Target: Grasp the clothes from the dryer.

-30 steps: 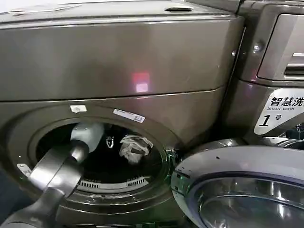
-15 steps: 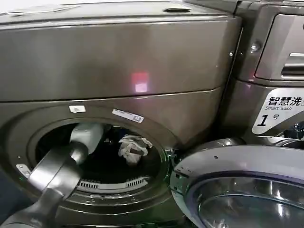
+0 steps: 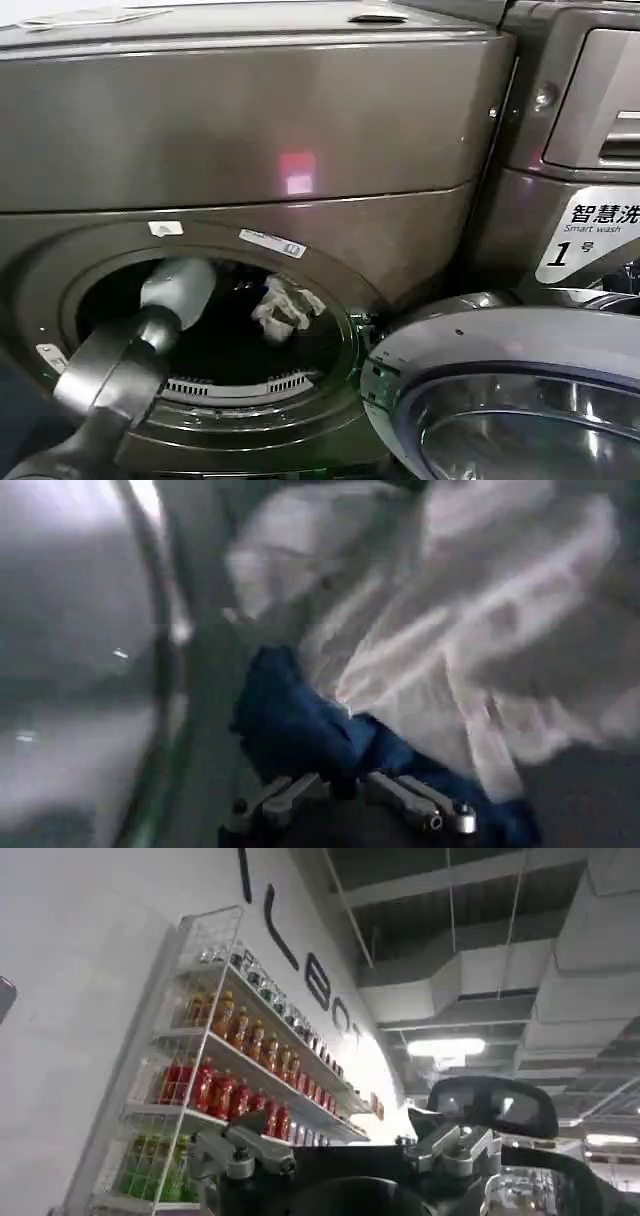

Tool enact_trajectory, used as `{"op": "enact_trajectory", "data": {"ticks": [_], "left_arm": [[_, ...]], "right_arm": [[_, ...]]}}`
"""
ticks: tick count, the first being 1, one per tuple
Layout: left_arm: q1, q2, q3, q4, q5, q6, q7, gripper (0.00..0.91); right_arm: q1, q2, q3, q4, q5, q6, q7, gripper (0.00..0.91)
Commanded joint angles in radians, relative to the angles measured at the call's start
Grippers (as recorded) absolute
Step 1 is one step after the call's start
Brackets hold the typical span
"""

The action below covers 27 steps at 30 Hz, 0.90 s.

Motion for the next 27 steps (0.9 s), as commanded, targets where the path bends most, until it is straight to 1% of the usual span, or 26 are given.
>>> {"op": "enact_trajectory", "data": {"ticks": [1, 4, 6, 10, 13, 18, 22, 24, 27], "left_arm": [[0.254, 0.023, -0.110, -0.418, -0.324, 0.133, -0.334, 0.000], [0.299, -0.001, -0.141, -0.516, -0.381, 0.171, -0.447, 0.000], [0.333, -0.018, -0.159, -0.561, -0.412, 0.178, -0.511, 0.000], [0.402, -0.057, -0.207, -0.648, -0.457, 0.161, -0.651, 0.000], [0.457, -0.082, -0.247, -0.698, -0.460, 0.105, -0.727, 0.000], [0.559, -0.105, -0.281, -0.784, -0.456, -0.036, -0.826, 0.000], [0.650, -0.130, -0.292, -0.866, -0.433, -0.121, -0.904, 0.000], [0.688, -0.149, -0.302, -0.894, -0.406, -0.138, -0.928, 0.000], [0.738, -0.169, -0.322, -0.920, -0.405, -0.128, -0.939, 0.000]], "right_arm": [[0.007, -0.005, -0.008, -0.003, -0.014, -0.003, 0.005, 0.907], [0.009, -0.004, -0.008, -0.005, -0.027, -0.004, 0.007, 0.907], [0.008, -0.002, -0.006, -0.006, -0.029, -0.004, 0.011, 0.907], [0.002, 0.004, 0.001, -0.002, -0.031, -0.006, 0.017, 0.907], [-0.002, 0.006, 0.009, 0.006, -0.034, -0.013, 0.019, 0.907], [-0.007, 0.007, 0.013, 0.015, -0.037, -0.008, 0.018, 0.907], [-0.010, 0.005, 0.016, 0.017, -0.035, 0.000, 0.018, 0.907], [-0.011, 0.002, 0.017, 0.017, -0.033, 0.007, 0.018, 0.907], [-0.010, 0.003, 0.023, 0.022, -0.031, 0.009, 0.008, 0.907]]}}
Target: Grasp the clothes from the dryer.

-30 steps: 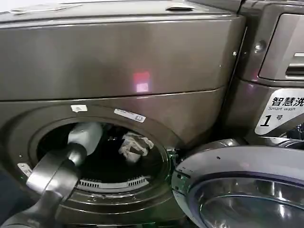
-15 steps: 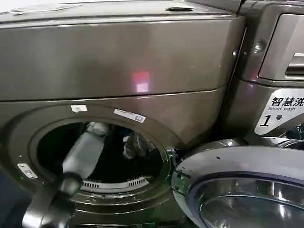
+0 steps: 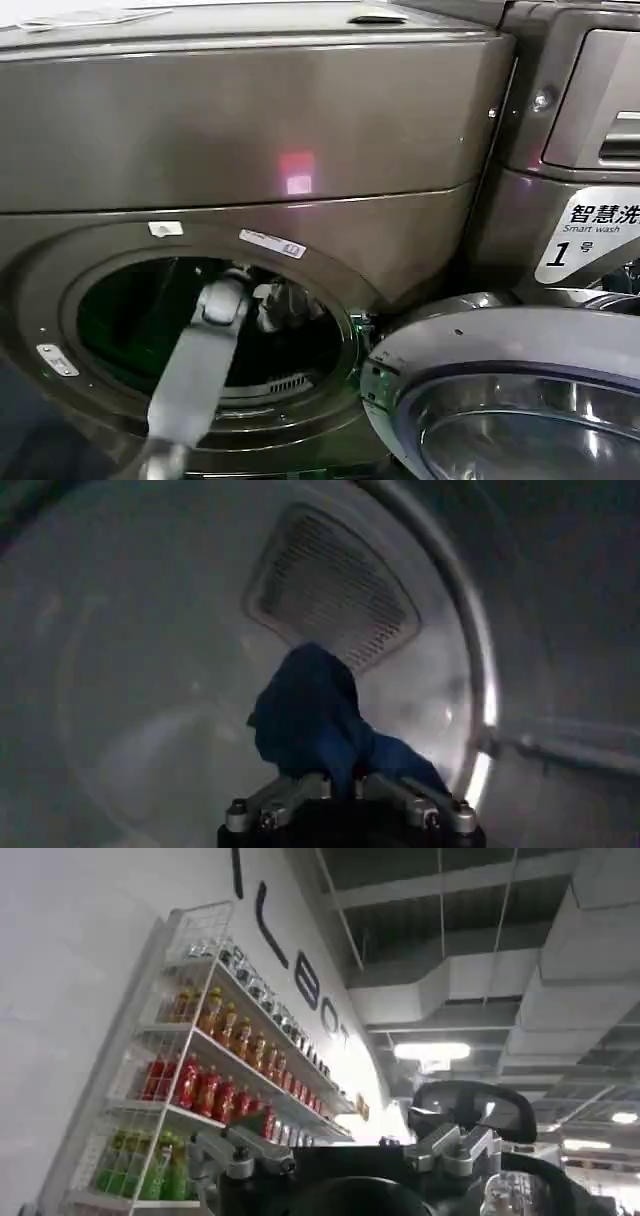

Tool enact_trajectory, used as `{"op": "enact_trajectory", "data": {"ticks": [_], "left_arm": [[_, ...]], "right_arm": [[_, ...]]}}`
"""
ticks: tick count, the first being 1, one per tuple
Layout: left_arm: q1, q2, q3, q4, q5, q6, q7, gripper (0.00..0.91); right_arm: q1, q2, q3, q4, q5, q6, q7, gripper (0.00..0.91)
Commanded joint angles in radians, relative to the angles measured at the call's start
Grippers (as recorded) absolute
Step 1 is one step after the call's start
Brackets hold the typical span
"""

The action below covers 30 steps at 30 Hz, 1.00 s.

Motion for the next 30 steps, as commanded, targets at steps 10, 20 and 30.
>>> {"op": "enact_trajectory", "data": {"ticks": [10, 20, 30], "left_arm": [[0.196, -0.060, -0.065, -0.163, -0.008, -0.018, -0.134, 0.000], [0.184, -0.055, -0.065, -0.164, -0.034, 0.007, -0.093, 0.000], [0.187, -0.037, -0.071, -0.171, -0.044, 0.013, -0.067, 0.000]], "right_arm": [[0.000, -0.006, 0.013, 0.000, 0.018, 0.019, -0.010, 0.907], [0.004, -0.004, 0.016, -0.006, 0.013, 0.022, -0.017, 0.907], [0.010, -0.006, 0.015, 0.000, -0.002, 0.006, -0.027, 0.907]]}}
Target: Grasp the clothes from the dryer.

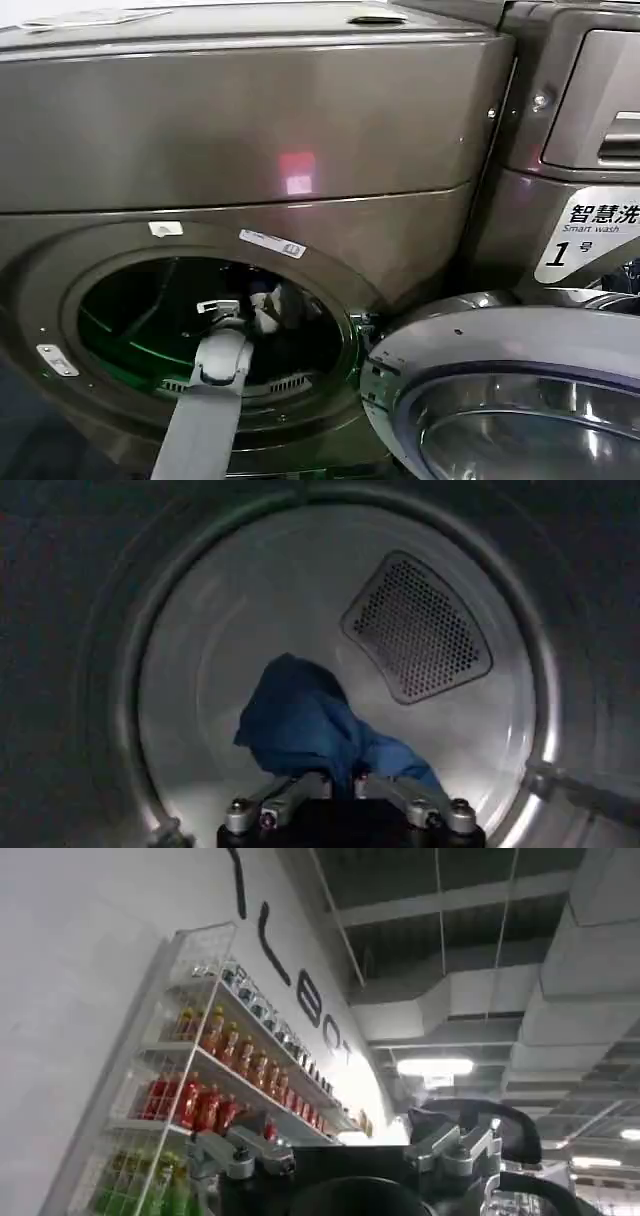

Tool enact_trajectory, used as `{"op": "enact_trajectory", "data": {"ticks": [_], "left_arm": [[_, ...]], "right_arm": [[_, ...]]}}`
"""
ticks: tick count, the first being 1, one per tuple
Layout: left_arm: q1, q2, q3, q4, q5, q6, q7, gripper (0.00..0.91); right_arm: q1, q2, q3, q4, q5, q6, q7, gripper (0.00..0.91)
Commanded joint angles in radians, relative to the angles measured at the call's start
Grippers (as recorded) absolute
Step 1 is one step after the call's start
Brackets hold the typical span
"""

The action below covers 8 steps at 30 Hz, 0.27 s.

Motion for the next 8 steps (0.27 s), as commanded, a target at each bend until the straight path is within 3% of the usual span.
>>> {"op": "enact_trajectory", "data": {"ticks": [1, 8], "left_arm": [[0.003, 0.004, 0.002, -0.003, -0.007, 0.005, 0.014, 0.000], [-0.001, 0.007, 0.006, -0.006, -0.010, 0.006, 0.020, 0.000]], "right_arm": [[-0.002, 0.000, 0.002, 0.002, -0.003, -0.006, -0.003, 0.907], [-0.016, 0.002, 0.020, 0.004, 0.001, -0.007, -0.006, 0.907]]}}
